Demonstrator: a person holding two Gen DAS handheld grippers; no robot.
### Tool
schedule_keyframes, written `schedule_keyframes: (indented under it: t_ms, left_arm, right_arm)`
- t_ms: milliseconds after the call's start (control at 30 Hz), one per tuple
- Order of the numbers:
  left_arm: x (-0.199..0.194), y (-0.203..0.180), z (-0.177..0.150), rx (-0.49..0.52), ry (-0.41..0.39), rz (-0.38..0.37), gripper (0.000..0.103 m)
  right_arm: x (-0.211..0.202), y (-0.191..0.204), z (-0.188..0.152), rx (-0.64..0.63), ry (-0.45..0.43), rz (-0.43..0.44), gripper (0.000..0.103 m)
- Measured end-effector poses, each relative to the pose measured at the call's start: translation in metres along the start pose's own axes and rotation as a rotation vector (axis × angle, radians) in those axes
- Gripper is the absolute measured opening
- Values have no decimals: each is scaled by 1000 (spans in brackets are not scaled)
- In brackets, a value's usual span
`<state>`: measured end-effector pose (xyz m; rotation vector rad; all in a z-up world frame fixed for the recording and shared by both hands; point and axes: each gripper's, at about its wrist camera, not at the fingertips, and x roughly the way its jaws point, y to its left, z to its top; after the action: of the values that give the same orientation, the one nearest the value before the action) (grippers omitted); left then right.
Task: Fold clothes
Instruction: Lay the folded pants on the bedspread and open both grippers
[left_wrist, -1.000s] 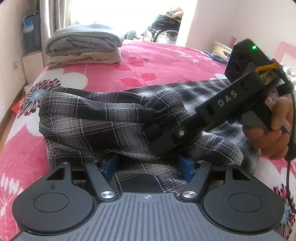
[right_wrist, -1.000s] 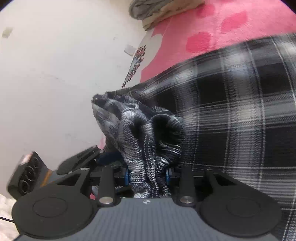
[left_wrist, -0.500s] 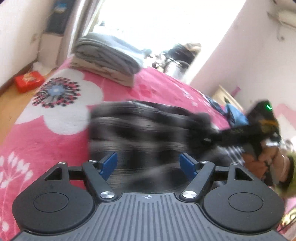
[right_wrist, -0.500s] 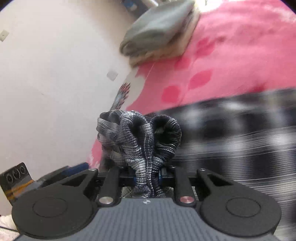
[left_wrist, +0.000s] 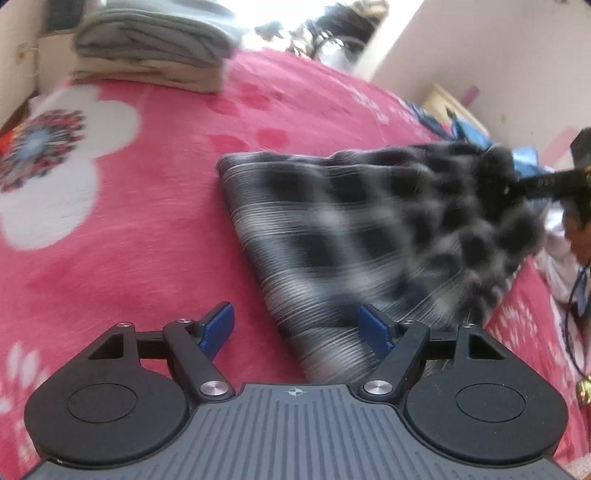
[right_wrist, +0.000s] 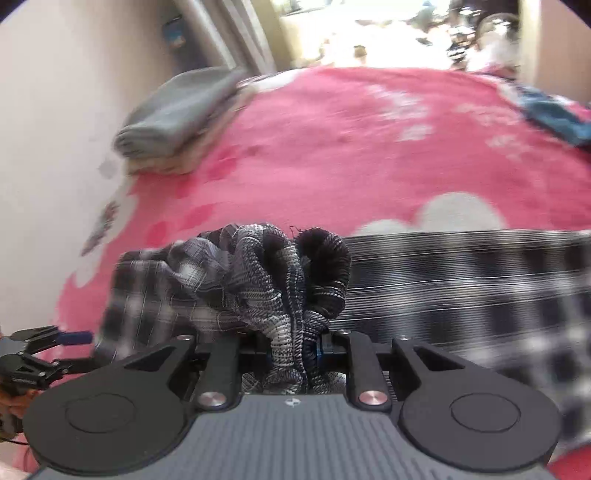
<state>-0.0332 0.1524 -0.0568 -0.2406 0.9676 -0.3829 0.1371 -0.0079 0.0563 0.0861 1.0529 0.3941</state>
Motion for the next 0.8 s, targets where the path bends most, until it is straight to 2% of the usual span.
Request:
schedule_keyframes:
  t_ms: [200, 400, 567, 800]
  left_arm:
    - [29, -28, 27, 90, 76, -20, 74]
    - [61, -61, 46, 172, 151, -37, 74]
    - [74, -86, 51, 221, 167, -57, 75]
    - [88, -100, 48, 230, 203, -53, 74]
  right_arm:
    - [-26, -58, 4, -3, -21, -144, 21]
    - [-40, -110, 14, -17, -14, -238, 21]
    - [-45, -144, 14, -14, -30, -284, 21]
    - [-41, -188, 11, -8, -19, -316, 21]
